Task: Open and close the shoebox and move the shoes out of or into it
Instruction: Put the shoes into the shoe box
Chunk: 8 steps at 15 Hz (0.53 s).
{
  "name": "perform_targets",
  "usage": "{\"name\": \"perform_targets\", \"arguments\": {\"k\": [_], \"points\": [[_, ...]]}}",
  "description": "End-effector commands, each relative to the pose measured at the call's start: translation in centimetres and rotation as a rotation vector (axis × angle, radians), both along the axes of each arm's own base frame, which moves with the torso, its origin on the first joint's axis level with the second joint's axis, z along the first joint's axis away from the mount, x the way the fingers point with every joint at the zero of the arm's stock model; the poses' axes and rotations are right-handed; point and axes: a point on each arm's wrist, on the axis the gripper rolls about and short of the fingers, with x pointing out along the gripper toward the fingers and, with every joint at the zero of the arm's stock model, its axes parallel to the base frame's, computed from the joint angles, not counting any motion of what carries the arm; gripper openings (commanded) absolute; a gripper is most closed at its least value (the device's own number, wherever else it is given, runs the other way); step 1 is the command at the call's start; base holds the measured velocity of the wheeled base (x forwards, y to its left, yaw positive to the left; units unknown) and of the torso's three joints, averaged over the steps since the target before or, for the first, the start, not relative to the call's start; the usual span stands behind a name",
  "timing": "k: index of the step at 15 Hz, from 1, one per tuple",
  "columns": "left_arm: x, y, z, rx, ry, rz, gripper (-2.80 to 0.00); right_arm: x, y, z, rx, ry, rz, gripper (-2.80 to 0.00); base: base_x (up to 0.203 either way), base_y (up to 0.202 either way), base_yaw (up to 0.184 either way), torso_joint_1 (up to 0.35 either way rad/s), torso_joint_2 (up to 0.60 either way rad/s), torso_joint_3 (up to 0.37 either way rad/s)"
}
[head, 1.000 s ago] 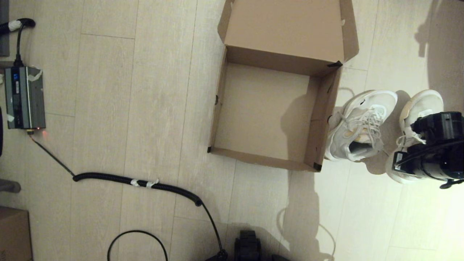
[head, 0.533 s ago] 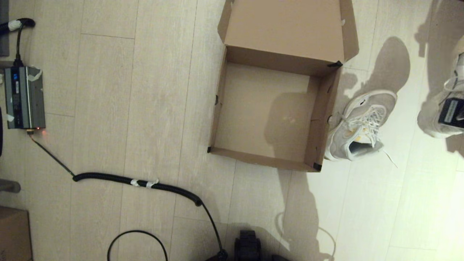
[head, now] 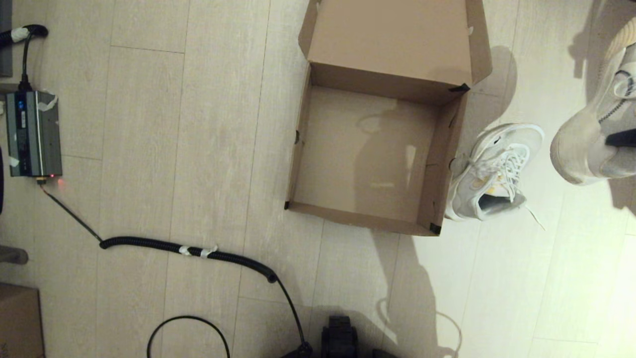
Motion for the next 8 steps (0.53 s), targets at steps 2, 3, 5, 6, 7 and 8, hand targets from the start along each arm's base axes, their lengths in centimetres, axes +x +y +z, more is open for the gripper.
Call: {"name": "perform_targets", "arguments": {"k": [2,3,5,6,7,8], "points": [[0.0,0.0,0.0,0.0,-0.002,0.0,-2.8,-4.6,0.8,1.7,0.103,-0.027,0.214,-2.8,0.0,0.0,0.0,0.0,0.0,0.0],[0.0,0.0,0.0,0.0,-0.002,0.0,-2.8,-5.5,1.0,1.4,0.132,0.007,0.262,-2.8,0.0,0.0,0.0,0.0,0.0,0.0],[0.0,0.0,0.0,0.0,-0.002,0.0,-2.8,-5.7,1.3,0.4,0.147,0.056,0.302,-2.8,0.0,0.0,0.0,0.0,0.0,0.0],[0.0,0.0,0.0,0.0,-0.002,0.0,-2.8,-5.8,1.7,0.3,0.153,0.063,0.352,-2.8,0.0,0.0,0.0,0.0,0.0,0.0],[0.0,0.0,0.0,0.0,-0.002,0.0,-2.8,-5.9,2.1,0.1,0.161,0.071,0.408,-2.8,0.0,0.0,0.0,0.0,0.0,0.0],[0.0,0.0,0.0,0.0,-0.002,0.0,-2.8,-5.9,2.5,0.0,0.162,0.078,0.456,-2.8,0.0,0.0,0.0,0.0,0.0,0.0]]}}
